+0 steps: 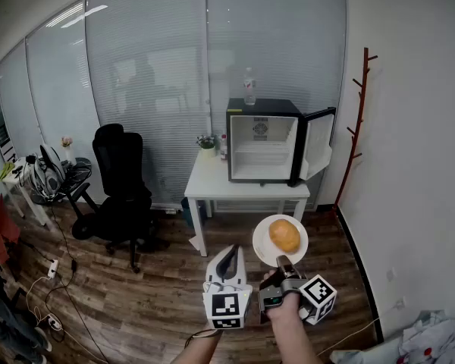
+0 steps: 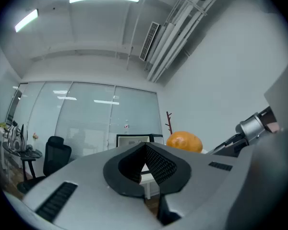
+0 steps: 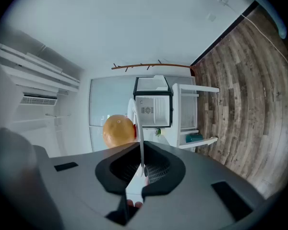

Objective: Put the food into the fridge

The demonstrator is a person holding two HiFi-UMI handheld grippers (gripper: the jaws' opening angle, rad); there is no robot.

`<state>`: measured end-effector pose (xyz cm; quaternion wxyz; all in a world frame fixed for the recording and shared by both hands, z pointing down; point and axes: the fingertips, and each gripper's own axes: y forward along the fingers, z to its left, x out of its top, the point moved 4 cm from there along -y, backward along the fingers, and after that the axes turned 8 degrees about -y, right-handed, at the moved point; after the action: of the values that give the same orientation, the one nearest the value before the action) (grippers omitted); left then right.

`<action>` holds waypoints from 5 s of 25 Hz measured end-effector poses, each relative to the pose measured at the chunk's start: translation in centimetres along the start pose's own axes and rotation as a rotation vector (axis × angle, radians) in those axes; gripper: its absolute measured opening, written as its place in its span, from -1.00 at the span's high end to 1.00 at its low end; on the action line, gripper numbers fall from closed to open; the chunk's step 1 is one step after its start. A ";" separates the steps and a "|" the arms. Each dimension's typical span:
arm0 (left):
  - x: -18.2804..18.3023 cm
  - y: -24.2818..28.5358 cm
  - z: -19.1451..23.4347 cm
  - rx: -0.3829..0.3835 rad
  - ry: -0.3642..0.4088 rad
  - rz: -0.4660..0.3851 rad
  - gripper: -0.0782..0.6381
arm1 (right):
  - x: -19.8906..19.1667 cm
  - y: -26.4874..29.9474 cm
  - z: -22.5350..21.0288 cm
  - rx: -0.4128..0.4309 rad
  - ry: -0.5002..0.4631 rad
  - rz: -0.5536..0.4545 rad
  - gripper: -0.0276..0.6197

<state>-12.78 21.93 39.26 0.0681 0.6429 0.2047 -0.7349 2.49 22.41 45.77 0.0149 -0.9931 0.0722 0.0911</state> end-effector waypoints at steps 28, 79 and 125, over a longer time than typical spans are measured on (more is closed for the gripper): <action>-2.2 5.5 -5.9 0.042 0.002 0.023 0.71 | 8.4 2.2 -2.7 -0.022 -0.005 0.045 0.80; -9.4 46.2 11.1 -0.031 -0.030 0.032 0.71 | 15.1 46.2 -4.9 -0.073 -0.006 0.032 0.80; -19.3 71.1 18.4 -0.010 -0.035 0.105 0.71 | 20.3 73.2 -13.8 -0.290 0.009 0.131 0.80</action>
<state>-0.64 -52.81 44.58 0.1134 0.6394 0.1732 -0.7405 14.01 -53.42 54.44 -0.1351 -0.9784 0.1232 0.0968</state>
